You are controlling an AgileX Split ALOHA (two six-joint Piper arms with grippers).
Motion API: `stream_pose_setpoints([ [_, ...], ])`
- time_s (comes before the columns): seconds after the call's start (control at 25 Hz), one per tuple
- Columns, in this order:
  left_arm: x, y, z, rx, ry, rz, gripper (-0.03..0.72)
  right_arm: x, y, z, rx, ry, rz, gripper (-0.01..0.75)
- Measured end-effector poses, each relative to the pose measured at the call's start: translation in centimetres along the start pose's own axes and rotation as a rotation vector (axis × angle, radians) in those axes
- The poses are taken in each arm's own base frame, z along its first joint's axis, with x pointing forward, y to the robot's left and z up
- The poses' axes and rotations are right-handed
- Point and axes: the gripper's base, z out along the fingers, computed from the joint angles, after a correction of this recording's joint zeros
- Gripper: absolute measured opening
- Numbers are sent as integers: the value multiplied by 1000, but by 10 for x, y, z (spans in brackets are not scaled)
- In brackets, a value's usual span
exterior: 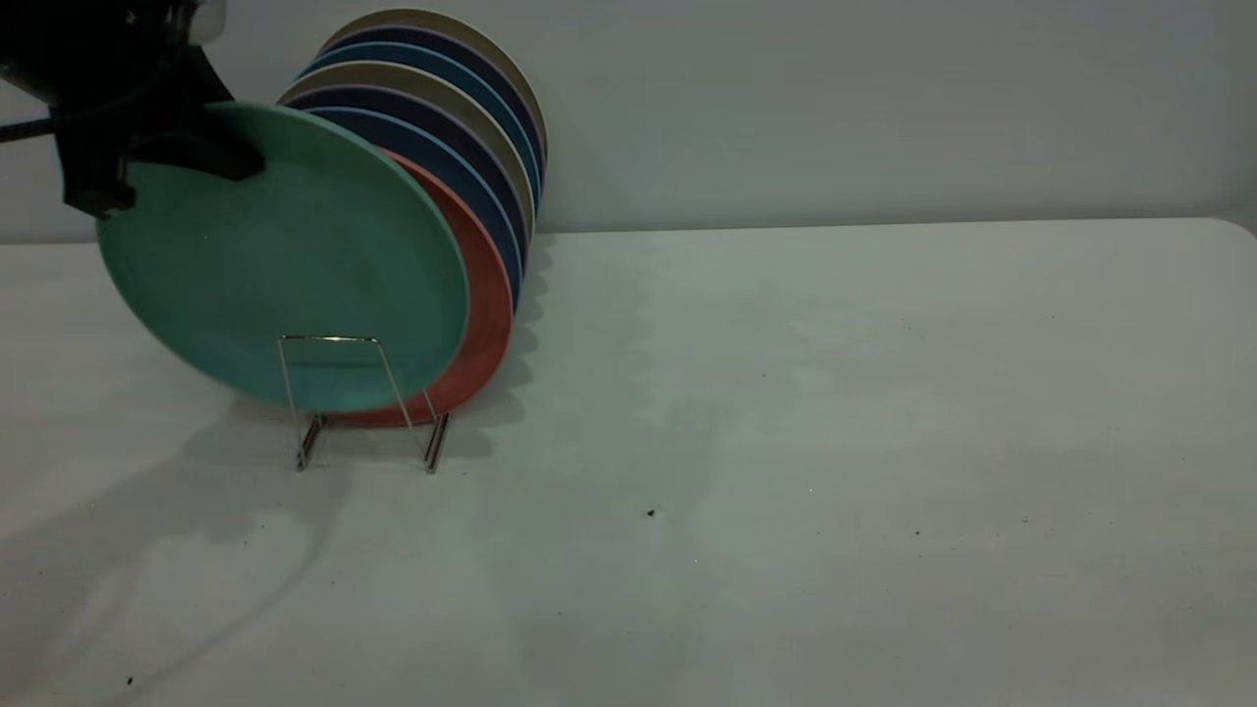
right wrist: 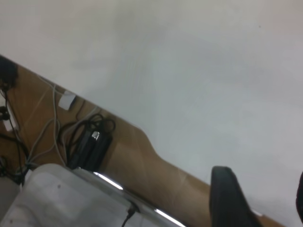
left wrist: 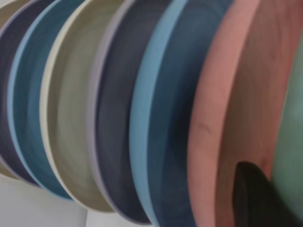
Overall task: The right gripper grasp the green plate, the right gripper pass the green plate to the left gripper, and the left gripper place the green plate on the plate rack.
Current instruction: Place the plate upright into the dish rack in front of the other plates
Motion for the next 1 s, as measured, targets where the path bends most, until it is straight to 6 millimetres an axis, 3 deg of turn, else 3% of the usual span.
stream_pose_setpoints([
  [0.24,2,1,3,-15,4,-22,357,7,-2,-2,36,67,17,369],
  [0.36,2,2,3,-25,7,-27,414,12,-1,-6,67,72,12,369],
  [1.0,-3,4,3,-44,-49,-134,463,33,3,-26,227,-8,11,369],
])
